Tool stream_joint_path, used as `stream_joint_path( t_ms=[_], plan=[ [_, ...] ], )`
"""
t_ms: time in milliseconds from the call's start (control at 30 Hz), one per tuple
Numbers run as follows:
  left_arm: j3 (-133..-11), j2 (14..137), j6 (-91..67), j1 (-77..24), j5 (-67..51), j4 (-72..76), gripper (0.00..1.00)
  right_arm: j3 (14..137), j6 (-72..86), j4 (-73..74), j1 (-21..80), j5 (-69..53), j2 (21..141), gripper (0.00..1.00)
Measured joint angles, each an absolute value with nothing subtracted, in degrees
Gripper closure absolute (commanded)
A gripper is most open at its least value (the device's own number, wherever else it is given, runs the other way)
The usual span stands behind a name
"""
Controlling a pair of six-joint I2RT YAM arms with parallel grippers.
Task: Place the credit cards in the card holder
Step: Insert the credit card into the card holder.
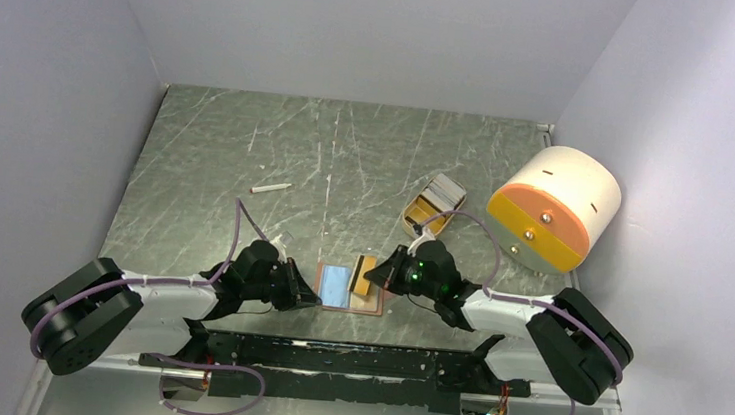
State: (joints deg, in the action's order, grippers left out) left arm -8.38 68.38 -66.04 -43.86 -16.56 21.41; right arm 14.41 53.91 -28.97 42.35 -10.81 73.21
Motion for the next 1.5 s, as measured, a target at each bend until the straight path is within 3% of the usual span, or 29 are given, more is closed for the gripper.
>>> stream_joint_path(
  t_ms=[667,1500],
  plan=[
    [-7.8,69.5,-66.5,-43.9,-16.6,22.8,0.91,10.8,59.9,-41.3,42.3,-14.9,79.4,1.0],
    [-7.8,69.7,-66.5,-43.9,-16.7,23.1,0.91,10.2,66.0,-44.5,42.3,-20.8,85.3,1.0]
  ],
)
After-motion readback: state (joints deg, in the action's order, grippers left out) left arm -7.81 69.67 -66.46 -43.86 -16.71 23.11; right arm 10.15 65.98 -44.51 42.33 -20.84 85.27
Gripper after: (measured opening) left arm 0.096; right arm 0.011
